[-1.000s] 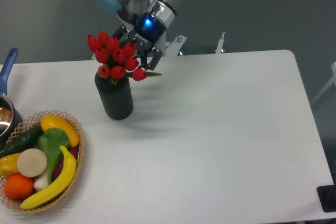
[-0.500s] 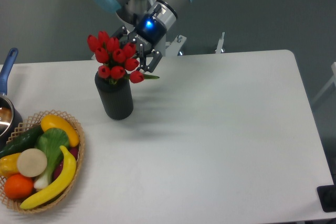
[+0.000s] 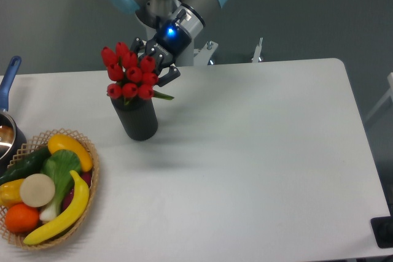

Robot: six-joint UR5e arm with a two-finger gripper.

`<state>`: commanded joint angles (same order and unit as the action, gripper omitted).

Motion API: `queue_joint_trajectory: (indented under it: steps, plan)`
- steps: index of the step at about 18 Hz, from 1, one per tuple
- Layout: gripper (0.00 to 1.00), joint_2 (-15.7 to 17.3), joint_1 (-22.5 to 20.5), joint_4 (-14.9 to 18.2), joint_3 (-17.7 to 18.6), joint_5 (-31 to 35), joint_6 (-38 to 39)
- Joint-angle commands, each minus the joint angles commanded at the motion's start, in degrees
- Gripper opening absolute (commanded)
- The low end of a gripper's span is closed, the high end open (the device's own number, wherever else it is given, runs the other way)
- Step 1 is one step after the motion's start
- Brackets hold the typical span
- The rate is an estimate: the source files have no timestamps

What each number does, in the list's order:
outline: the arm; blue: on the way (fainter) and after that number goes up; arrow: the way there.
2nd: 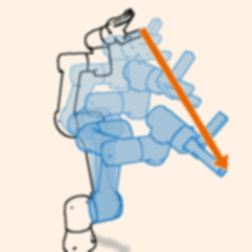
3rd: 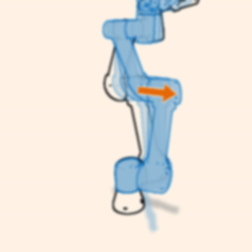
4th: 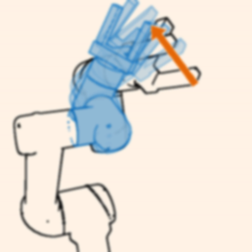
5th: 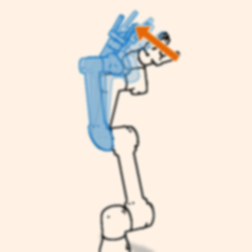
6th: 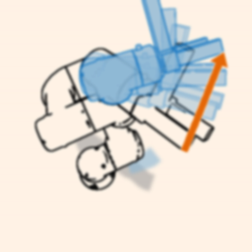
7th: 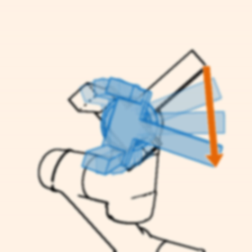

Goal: Pick up the flowers from the vase
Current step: 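Lift the gripped tulips straight up out of the black vase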

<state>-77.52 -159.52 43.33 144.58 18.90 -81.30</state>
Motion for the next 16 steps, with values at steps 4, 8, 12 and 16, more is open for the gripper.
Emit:
queue_joint_trajectory:
  steps: [4, 8, 12, 16]
  plan:
    - [0.38, 0.2, 0.0, 0.0, 0.1, 0.0, 0.1]
    - [0.37, 0.4, -0.3, 0.0, -0.2, -0.1, 0.3]
    - [0.37, 1.7, -0.9, 0.0, -0.9, -0.7, 2.6]
    - [0.37, 3.3, -0.8, -0.1, -3.4, -2.7, 8.7]
